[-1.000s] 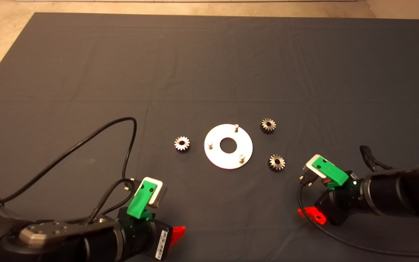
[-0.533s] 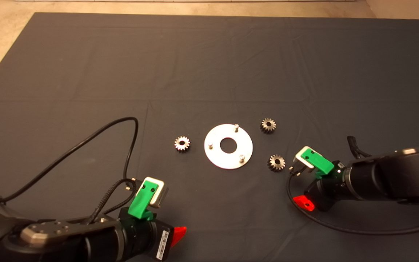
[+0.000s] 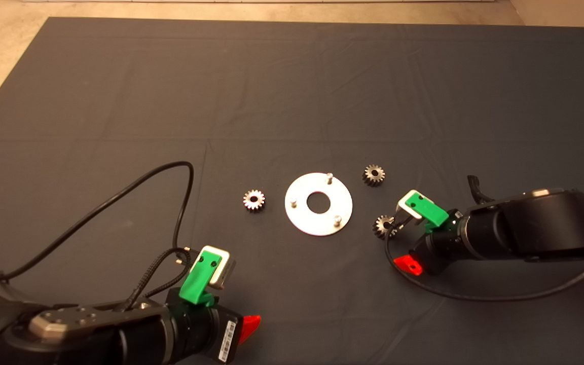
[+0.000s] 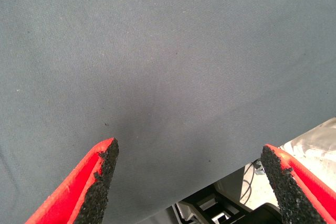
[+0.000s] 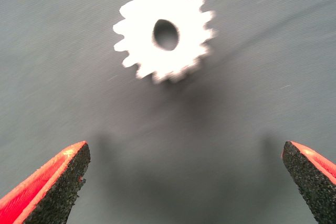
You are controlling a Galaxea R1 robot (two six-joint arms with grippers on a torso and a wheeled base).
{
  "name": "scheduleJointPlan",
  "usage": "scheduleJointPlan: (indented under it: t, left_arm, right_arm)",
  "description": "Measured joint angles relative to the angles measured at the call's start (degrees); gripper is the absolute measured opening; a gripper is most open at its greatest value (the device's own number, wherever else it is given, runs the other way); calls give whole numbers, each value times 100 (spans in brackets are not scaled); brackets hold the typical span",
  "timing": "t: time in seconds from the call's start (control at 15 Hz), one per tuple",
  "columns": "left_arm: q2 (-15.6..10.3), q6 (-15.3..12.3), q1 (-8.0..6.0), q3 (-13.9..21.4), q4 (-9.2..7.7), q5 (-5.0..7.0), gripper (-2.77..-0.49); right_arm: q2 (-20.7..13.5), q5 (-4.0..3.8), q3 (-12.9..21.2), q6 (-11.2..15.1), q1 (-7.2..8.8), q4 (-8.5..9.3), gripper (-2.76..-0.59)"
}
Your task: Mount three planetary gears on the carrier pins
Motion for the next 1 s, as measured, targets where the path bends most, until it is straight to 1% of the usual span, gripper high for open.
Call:
scheduleJointPlan:
  t: [0.13,0.53,0.6,0.73,0.87,0.93,1.0]
  left_arm:
    - [20,0,0,0,-4,-2,-135]
    - [28,-1,0,0,-6,0,-135]
    - [28,-1,0,0,-6,0,-135]
    - [30,-12,-39,0,-9,0,-135]
    - [42,-15,-77,0,-13,-1,-135]
    - [48,-15,-82,0,-15,-2,-135]
    - [45,-15,-85,0,-35,2,-135]
  right_arm:
    - [1,0,-69,0,64,-9,-62]
    - [45,2,-113,0,84,-12,-62]
    - [45,36,-141,0,84,-12,-62]
    - [48,253,-229,-1,90,-32,-62]
    - [78,269,-259,-2,126,-52,-62]
    - [122,293,-260,-2,140,-95,-62]
    - [184,289,-269,-2,140,-107,-62]
